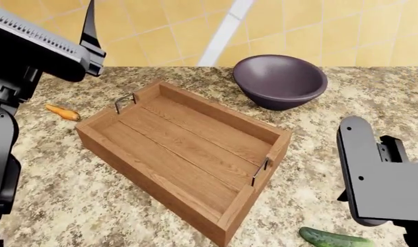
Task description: Place the two vegetables and bowl onto the tray for setting up a vegetable dip station.
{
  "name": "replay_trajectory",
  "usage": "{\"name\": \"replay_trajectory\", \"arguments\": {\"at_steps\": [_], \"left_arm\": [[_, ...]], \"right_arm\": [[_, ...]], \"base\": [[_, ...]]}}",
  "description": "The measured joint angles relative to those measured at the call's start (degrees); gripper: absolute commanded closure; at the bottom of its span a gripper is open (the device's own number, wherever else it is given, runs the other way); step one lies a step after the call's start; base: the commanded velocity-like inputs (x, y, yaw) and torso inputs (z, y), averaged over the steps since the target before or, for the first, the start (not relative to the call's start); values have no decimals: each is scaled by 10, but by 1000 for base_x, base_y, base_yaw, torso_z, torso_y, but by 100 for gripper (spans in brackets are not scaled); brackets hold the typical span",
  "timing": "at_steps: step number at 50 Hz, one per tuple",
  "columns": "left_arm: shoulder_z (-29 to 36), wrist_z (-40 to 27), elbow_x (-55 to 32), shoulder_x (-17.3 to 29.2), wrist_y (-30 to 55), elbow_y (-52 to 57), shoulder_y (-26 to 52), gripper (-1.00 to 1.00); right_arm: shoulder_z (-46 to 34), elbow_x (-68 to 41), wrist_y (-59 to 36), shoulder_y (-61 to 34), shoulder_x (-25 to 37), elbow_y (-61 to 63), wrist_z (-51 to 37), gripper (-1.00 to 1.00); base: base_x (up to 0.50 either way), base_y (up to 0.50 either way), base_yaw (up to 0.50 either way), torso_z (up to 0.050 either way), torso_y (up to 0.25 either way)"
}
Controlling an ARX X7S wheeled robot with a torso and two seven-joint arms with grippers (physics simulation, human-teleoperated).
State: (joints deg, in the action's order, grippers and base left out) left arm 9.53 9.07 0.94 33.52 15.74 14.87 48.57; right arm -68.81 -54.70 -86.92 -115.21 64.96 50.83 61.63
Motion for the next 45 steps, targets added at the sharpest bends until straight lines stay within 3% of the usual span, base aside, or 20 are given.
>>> {"name": "replay_trajectory", "arguments": {"at_steps": [22,45], "left_arm": [[-6,-5,-3,5,1,8,-11,-100],[-1,-8,-1,3,-6,-3,-10,-100]], "right_arm": [[-11,-27,40,71,29,9,-82,-100],[-74,55,82,97,51,-7,-73,-100]], "base": [[0,0,0,0,0],[0,0,0,0,0]]}}
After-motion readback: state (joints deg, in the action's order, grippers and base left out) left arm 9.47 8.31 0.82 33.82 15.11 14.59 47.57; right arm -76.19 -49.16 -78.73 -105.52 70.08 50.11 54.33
